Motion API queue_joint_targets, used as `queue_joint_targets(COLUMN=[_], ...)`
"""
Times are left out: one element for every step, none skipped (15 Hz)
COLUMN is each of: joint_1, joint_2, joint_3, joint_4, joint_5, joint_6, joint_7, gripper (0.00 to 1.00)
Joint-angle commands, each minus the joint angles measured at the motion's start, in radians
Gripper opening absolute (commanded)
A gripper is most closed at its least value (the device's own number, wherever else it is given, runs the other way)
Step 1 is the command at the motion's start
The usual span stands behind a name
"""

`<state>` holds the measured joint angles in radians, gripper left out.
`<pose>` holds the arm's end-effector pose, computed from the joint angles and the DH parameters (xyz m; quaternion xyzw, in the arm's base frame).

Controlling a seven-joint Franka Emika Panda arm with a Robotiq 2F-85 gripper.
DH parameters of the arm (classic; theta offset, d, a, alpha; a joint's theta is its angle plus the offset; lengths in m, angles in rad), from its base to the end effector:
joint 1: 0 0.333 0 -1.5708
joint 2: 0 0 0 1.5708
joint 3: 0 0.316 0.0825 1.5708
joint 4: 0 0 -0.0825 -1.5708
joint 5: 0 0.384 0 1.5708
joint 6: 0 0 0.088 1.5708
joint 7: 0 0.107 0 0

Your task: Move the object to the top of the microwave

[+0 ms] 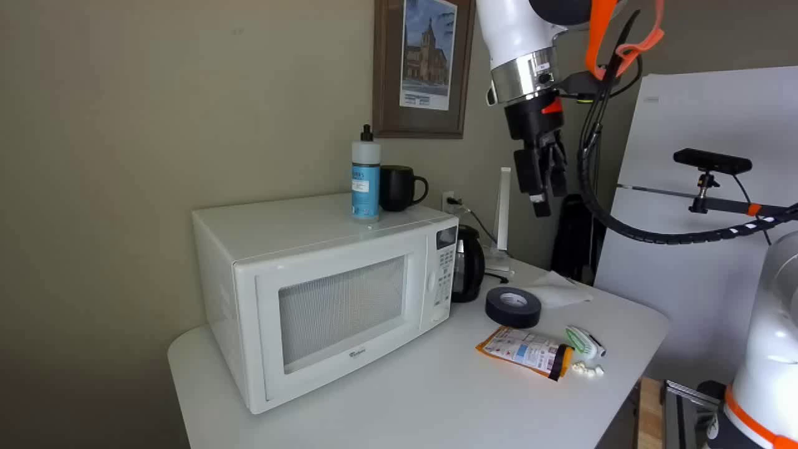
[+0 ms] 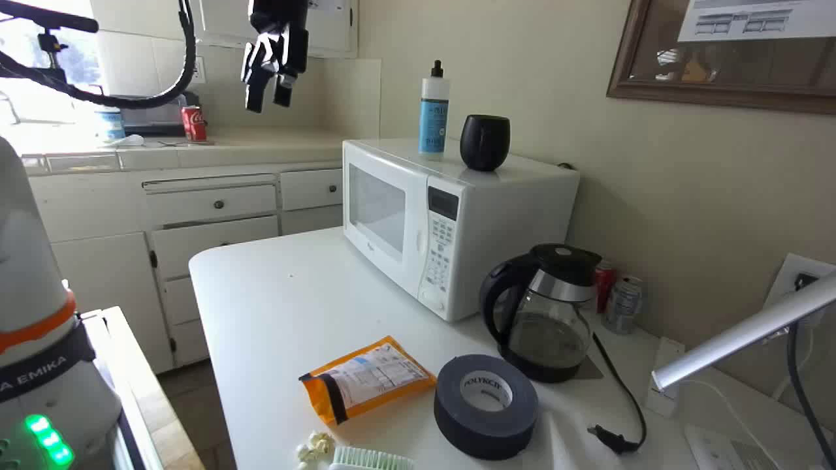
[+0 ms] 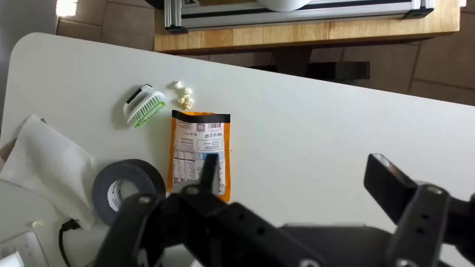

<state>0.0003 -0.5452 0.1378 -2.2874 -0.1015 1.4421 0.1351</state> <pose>0.3498 0.0440 0.5330 0.9847 -0.0125 -0.1393 0.1043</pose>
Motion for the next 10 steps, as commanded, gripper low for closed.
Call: queue_joint_targets(joint_1=[0.019, 0.013, 0.009, 0.004, 0.002, -0.007, -0.016, -0.022, -0.033, -0.041], joint_2=[0.002, 0.011, 0.016, 0.021, 0.029, 0.046, 0.065, 0.086, 0.102, 0.125], joint_3=[-0.015, -0.018, -0.028, -0.036, -0.043, -0.048, -0.053, -0.060, -0.060, -0.064], joint_4=[0.002, -0.007, -0.023, -0.039, -0.051, -0.065, -0.083, -0.101, -0.128, -0.152], joint_5=[-0.005, -0.010, -0.011, -0.016, -0.023, -0.034, -0.049, -0.058, -0.084, -0.106], joint_6=[-0.003, 0.010, 0.033, 0.057, 0.076, 0.098, 0.122, 0.141, 0.166, 0.198], joint_7=[0.008, 0.018, 0.014, 0.014, 0.008, 0.023, 0.041, 0.050, 0.076, 0.090], gripper=[1.00, 1.00, 1.00, 1.00, 1.00, 1.00, 1.00, 1.00, 1.00, 1.00])
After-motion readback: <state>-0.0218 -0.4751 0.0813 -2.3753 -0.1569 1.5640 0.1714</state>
